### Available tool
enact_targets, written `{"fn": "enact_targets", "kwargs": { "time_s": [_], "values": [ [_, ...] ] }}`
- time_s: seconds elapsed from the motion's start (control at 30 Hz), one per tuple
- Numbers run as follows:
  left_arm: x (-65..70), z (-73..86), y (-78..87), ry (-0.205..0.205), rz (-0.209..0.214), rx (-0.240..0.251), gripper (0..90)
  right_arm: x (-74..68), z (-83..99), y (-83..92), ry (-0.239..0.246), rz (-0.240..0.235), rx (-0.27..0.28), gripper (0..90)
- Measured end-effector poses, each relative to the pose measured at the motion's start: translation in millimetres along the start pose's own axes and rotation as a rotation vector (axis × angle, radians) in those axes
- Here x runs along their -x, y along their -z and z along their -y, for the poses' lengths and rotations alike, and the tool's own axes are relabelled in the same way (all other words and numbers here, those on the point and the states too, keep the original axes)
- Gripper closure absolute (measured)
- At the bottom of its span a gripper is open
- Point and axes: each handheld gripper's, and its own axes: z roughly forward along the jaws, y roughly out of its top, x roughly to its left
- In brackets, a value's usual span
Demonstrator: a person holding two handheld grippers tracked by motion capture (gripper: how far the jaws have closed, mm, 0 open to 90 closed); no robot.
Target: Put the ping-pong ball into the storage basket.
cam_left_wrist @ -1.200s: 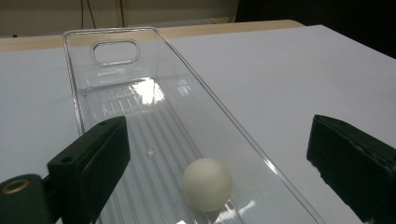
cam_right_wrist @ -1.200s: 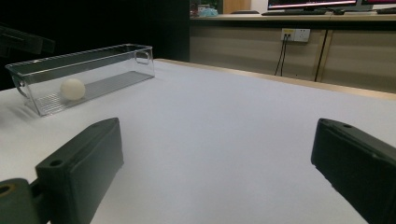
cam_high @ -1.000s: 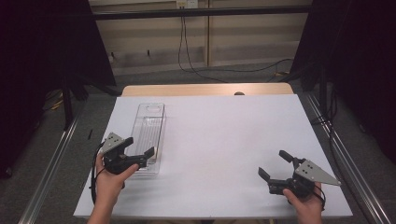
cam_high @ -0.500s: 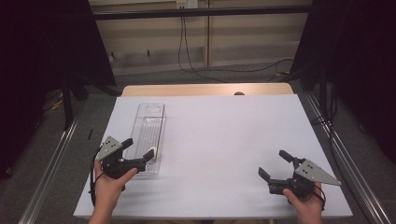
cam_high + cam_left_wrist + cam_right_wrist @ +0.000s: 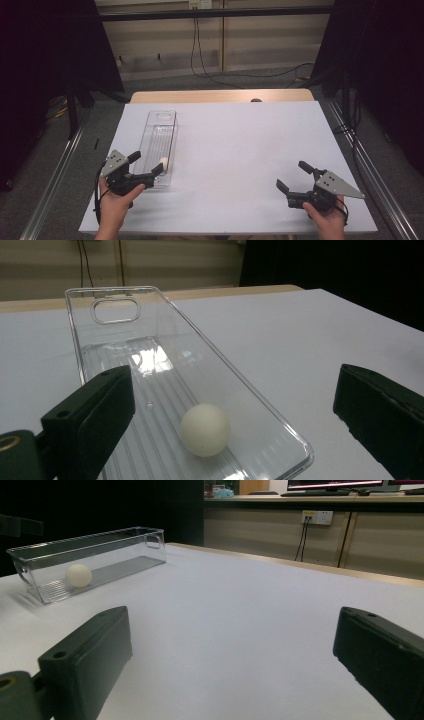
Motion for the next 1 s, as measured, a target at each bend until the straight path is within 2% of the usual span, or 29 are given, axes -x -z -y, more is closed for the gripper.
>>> {"fn": "enact_targets", "kwargs": {
  "time_s": [0.6,1.0],
  "values": [
    [2.7,9.6,2.9,0.007,-0.005,-0.01,3.4,0.0,-0.1,0.1,0.002,0.005,0.002,1.8],
    [4.2,17.0,9.2,-0.005,0.001,0.017,3.3,-1.1,-0.6,0.4,0.001,0.007,0.004,1.8]
  ]
}}
